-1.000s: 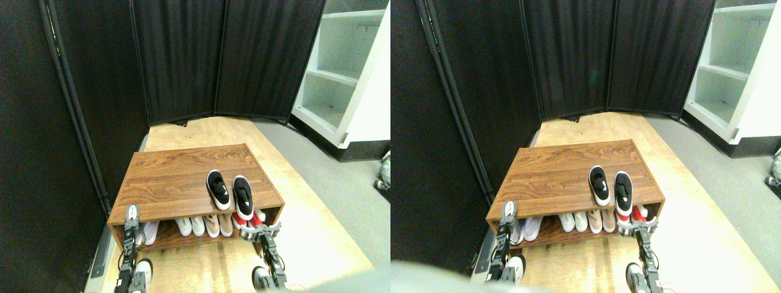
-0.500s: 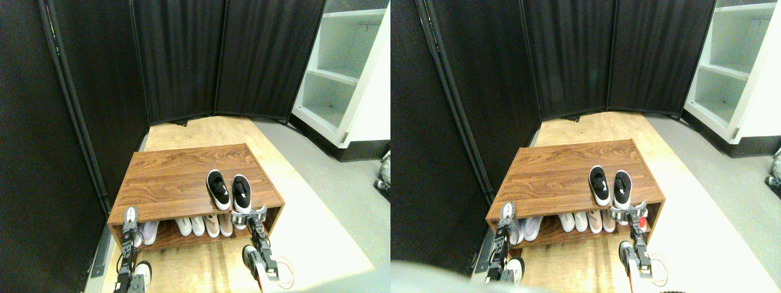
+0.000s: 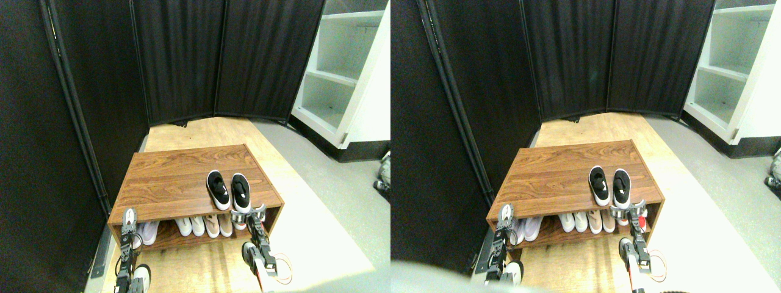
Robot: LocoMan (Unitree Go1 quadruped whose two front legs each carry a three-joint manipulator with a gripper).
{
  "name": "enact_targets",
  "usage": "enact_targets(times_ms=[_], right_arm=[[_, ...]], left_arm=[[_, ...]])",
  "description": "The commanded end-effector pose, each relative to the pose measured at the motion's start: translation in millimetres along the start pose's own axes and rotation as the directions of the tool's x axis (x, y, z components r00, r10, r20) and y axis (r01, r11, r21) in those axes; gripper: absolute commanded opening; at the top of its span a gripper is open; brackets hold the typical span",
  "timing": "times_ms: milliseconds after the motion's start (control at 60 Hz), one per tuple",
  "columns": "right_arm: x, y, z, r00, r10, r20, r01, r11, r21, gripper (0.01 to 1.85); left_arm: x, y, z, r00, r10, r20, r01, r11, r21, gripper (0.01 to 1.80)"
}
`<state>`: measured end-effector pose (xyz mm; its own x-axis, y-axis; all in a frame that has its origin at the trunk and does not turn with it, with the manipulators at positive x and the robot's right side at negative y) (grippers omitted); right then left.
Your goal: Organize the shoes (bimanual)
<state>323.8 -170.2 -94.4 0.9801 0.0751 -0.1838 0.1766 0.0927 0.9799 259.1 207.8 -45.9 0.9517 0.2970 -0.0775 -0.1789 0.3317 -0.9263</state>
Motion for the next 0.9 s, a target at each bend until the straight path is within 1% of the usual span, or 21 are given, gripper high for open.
enact_targets(times_ms=[17,67,117,217,283,300,433,467,533,617,717,733,800,850,900], right_arm=[[0.0,4,0,1.0,0.026,0.018,-0.026,1.0,0.013,1.53],[-4.7,3,-1,1.0,0.022,0.016,-0.023,0.999,0.034,1.57],[-8.8,3,-1,1.0,0.02,0.017,-0.021,0.997,0.068,1.57],[-17.5,1,-1,1.0,0.028,0.013,-0.029,0.997,0.067,1.53],[-22.8,1,0,0.999,0.034,0.009,-0.035,0.997,0.075,1.56],[-26.8,1,0,0.999,0.037,0.009,-0.038,0.997,0.071,1.57],[-34.8,2,-1,0.999,0.044,0.012,-0.045,0.996,0.083,1.58],[-38.2,4,-1,0.999,0.047,0.01,-0.047,0.995,0.091,1.54],[-42.5,7,-2,0.999,0.053,0.011,-0.054,0.995,0.087,1.55],[-47.5,15,-4,0.997,0.081,-0.004,-0.08,0.996,0.046,1.61],[-48.1,23,-6,0.994,0.11,-0.017,-0.11,0.994,0.023,1.6],[-49.1,28,-7,0.993,0.118,-0.027,-0.118,0.993,0.01,1.61],[-49.7,36,-9,0.99,0.133,-0.041,-0.132,0.991,0.02,1.6],[-46.9,41,-10,0.991,0.131,-0.039,-0.131,0.991,0.013,1.58],[-44.1,43,-10,0.991,0.128,-0.043,-0.128,0.992,0.0,1.6]], left_arm=[[-0.4,-6.7,1.1,0.999,-0.048,0.006,0.048,0.999,0.0,0.01],[-0.8,-6.3,1.7,0.999,-0.051,0.004,0.051,0.999,0.002,0.01],[-1.4,-6.0,2.2,0.999,-0.054,0.002,0.054,0.999,-0.005,0.01],[-2.7,-5.9,2.8,0.998,-0.06,0.001,0.06,0.998,-0.005,0.01],[-4.2,-7.0,2.8,0.998,-0.062,0.003,0.062,0.998,-0.004,0.01],[-4.5,-7.4,3.0,0.998,-0.061,0.001,0.061,0.998,-0.004,0.01],[-5.1,-7.9,2.9,0.998,-0.065,-0.003,0.065,0.998,-0.005,0.01],[-5.3,-8.0,3.0,0.998,-0.064,-0.005,0.064,0.998,-0.007,0.01],[-5.8,-8.0,2.9,0.998,-0.067,-0.005,0.067,0.998,-0.005,0.01],[-5.9,-7.0,3.2,0.998,-0.066,-0.008,0.066,0.998,-0.003,0.01],[-6.2,-7.2,3.5,0.998,-0.066,-0.005,0.066,0.998,0.001,0.01],[-6.1,-7.1,3.7,0.998,-0.067,-0.003,0.067,0.998,0.002,0.01],[-6.3,-7.4,3.9,0.998,-0.065,0.001,0.065,0.998,-0.003,0.01],[-6.4,-7.6,4.2,0.998,-0.064,0.002,0.064,0.998,-0.006,0.01],[-6.4,-7.7,4.6,0.998,-0.063,0.002,0.063,0.998,-0.007,0.01]])
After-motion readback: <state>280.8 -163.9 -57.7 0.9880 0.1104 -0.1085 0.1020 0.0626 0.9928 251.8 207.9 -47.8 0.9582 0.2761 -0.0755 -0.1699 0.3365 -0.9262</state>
